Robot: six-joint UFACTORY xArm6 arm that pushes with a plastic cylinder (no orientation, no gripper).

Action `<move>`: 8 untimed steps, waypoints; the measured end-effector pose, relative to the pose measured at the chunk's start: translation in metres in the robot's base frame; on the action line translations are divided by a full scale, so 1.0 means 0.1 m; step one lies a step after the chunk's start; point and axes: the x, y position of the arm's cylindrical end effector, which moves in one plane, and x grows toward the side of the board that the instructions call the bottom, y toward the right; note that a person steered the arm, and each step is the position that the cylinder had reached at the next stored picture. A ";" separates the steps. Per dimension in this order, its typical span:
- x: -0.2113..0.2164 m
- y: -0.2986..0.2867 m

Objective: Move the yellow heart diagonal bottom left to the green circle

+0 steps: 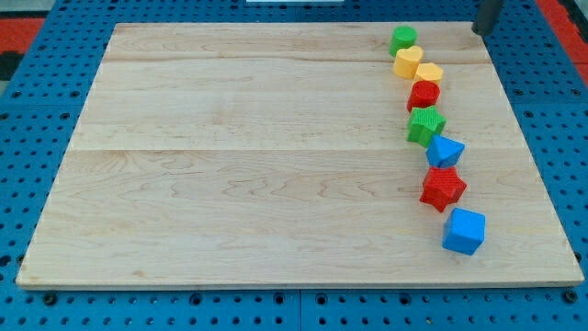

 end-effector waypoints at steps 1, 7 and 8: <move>0.14 -0.61; 0.94 -1.70; 0.85 -2.36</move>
